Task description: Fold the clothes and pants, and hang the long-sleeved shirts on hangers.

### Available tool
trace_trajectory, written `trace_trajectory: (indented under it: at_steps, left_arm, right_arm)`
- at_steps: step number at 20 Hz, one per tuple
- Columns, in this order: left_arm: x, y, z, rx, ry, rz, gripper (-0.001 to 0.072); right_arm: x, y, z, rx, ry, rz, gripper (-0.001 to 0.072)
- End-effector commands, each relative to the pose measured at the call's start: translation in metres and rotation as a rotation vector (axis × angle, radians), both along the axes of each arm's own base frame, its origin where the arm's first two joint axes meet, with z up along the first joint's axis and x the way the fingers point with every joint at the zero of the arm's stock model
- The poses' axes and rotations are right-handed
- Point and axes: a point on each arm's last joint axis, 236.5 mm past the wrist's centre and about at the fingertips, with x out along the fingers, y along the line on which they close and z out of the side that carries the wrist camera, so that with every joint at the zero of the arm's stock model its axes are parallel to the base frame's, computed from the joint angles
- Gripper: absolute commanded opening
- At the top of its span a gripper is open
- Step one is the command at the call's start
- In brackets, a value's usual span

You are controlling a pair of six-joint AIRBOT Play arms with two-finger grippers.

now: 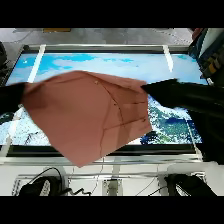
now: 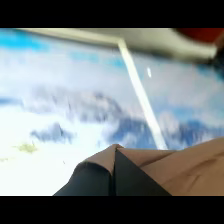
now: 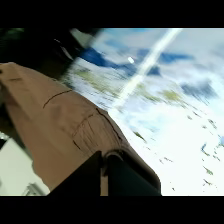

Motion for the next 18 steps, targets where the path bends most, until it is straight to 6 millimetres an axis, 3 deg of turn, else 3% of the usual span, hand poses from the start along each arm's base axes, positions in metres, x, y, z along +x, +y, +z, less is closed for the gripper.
trace_trajectory:
  at_steps: [1,3,5,7,9,11,14,18]
  left_arm:
    - [0.065,-0.042,-0.109,0.017,0.261,-0.217,0.0]
    - [0.098,-0.067,-0.168,0.012,0.366,-0.251,0.0001]
    - [0.114,-0.093,-0.202,0.018,0.437,-0.301,0.0]
    - [0.121,-0.109,-0.211,0.024,0.453,-0.334,0.0]
    - [0.118,-0.115,-0.207,0.019,0.455,-0.345,0.0]
    - [0.09,-0.119,-0.214,-0.006,0.584,-0.384,0.0]
    - [0.034,-0.124,-0.242,0.011,0.825,-0.461,0.0001]
    - [-0.009,-0.153,-0.282,0.039,0.918,-0.519,0.0001]
  right_arm:
    - [0.075,-0.002,-0.114,-0.048,0.204,-0.152,0.0024]
    - [0.119,-0.001,-0.162,-0.048,0.243,-0.233,0.0024]
    - [0.155,-0.006,-0.191,-0.03,0.232,-0.319,0.0024]
    - [0.174,-0.015,-0.204,-0.03,0.216,-0.37,0.0024]
    - [0.18,-0.037,-0.21,-0.052,0.227,-0.402,0.0024]
    - [0.171,-0.066,-0.225,-0.103,0.321,-0.398,0.0024]
    - [0.129,-0.108,-0.26,-0.253,0.51,-0.309,0.0024]
    - [0.085,-0.144,-0.286,-0.448,0.632,-0.205,0.0024]
